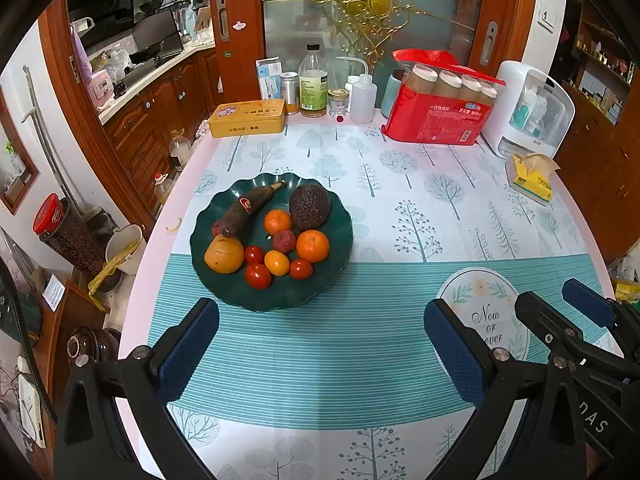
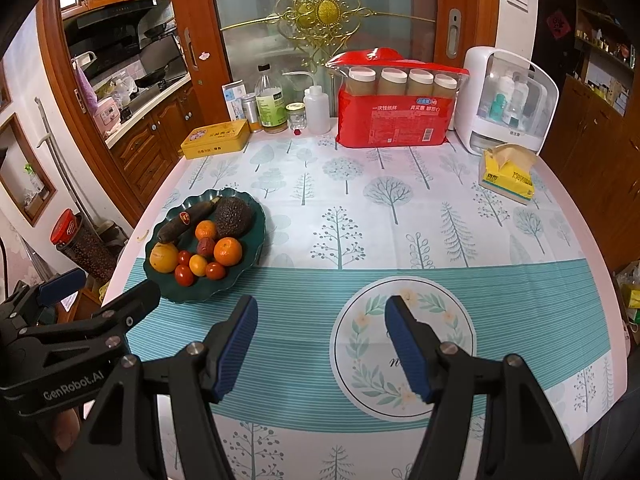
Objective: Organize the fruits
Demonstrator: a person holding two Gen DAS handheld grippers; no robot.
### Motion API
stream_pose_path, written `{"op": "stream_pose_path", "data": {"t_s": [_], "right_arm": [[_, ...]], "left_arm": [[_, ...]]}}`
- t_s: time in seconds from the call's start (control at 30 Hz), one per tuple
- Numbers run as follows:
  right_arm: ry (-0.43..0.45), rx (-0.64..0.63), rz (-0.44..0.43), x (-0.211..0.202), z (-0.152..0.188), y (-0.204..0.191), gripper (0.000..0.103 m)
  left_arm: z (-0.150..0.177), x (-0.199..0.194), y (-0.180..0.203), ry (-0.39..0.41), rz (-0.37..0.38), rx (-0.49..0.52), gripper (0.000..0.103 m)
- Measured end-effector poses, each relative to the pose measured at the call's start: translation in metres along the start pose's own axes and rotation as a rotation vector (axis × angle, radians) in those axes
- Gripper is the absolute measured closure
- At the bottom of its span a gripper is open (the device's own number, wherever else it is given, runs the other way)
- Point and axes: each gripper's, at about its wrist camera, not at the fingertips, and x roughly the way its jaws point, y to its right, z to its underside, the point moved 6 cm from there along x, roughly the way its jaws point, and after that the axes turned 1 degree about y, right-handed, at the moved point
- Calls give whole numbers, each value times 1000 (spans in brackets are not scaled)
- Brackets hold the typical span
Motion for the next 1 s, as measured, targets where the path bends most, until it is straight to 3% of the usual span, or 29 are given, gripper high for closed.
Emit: {"op": "stream_pose_path", "data": {"t_s": [1.0], "right_arm": [[-2, 7, 6, 0, 2, 7, 36]], "left_arm": [[0, 1, 1, 4, 0, 6, 1]]}}
